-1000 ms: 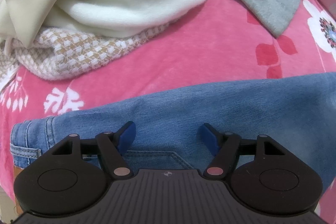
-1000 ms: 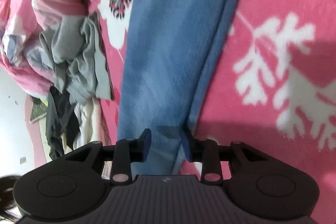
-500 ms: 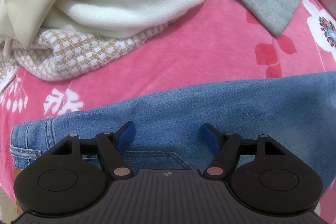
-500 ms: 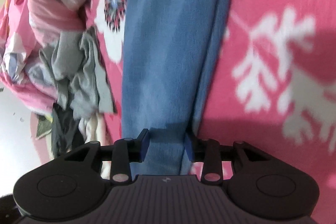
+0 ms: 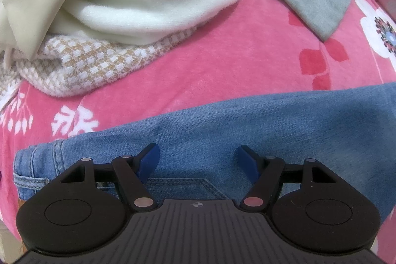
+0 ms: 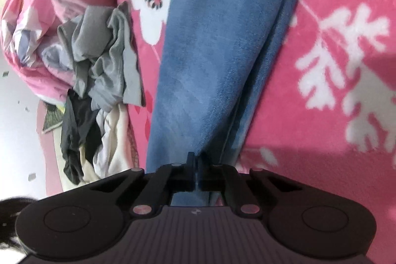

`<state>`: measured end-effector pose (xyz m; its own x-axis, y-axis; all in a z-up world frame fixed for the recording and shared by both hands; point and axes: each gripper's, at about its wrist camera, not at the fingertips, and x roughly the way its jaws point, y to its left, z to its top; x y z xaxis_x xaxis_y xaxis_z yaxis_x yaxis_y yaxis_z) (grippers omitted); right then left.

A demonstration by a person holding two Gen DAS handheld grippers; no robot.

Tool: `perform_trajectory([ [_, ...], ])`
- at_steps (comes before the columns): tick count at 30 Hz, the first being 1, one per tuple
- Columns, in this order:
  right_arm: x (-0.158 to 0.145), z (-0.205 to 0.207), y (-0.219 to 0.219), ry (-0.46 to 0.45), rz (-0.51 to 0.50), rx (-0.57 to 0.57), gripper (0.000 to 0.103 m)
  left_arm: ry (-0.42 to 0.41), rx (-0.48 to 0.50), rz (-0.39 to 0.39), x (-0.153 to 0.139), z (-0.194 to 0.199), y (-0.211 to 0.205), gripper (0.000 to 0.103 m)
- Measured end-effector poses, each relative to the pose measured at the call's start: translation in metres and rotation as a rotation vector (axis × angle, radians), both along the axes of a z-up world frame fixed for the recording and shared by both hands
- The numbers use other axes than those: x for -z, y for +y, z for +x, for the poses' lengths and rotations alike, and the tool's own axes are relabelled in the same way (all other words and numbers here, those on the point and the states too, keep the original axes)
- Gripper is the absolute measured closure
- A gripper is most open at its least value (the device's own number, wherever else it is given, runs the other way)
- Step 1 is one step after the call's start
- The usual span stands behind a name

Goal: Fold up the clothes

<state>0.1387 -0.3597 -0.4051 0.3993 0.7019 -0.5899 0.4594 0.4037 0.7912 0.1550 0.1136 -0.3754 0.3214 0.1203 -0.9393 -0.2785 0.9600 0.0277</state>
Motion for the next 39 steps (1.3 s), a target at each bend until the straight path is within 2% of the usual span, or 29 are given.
perform_trajectory([
  [3,0.009,0.001,0.001,0.045,-0.071,-0.032,0.102,0.003,0.01,-0.001,0.0,0.0,0.0,0.033],
  [6,0.018,0.005,0.002,0.045,-0.116,-0.064,0.103,0.006,0.018,0.005,0.0,-0.001,-0.001,0.032],
  [10,-0.002,0.003,-0.002,0.0,-0.157,-0.107,0.098,0.012,0.029,0.022,-0.007,-0.003,-0.002,0.033],
  [13,-0.032,0.001,-0.002,-0.119,-0.246,-0.195,0.098,-0.009,0.025,0.036,-0.025,-0.011,-0.002,0.033],
  [17,-0.07,0.003,0.043,-0.417,-0.426,-0.489,0.098,-0.073,0.061,0.052,-0.058,-0.027,-0.021,0.033],
  [18,-0.072,0.002,0.057,-0.485,-0.479,-0.552,0.098,-0.087,0.083,0.043,-0.064,-0.03,-0.03,0.033],
  [21,-0.062,0.002,0.086,-0.649,-0.64,-0.709,0.098,-0.047,0.181,-0.032,-0.053,-0.031,-0.068,0.033],
  [23,-0.05,0.003,0.091,-0.685,-0.739,-0.774,0.099,-0.019,0.246,-0.079,-0.045,-0.031,-0.093,0.033],
  [24,-0.047,0.003,0.084,-0.683,-0.75,-0.778,0.102,0.011,0.277,-0.072,-0.036,-0.031,-0.104,0.033],
  [26,-0.042,0.004,0.07,-0.68,-0.773,-0.786,0.101,0.057,0.313,-0.049,-0.019,-0.032,-0.117,0.033],
  [33,-0.047,0.052,-0.012,-0.649,-0.855,-0.545,0.099,0.093,0.211,-0.109,-0.007,-0.031,-0.099,0.03],
  [35,-0.034,0.072,-0.053,-0.58,-0.893,-0.42,0.1,0.101,0.21,-0.106,-0.005,-0.03,-0.099,0.028],
  [39,-0.021,0.1,-0.147,-0.465,-0.905,-0.14,0.102,0.121,0.213,-0.097,-0.005,-0.03,-0.105,0.026],
])
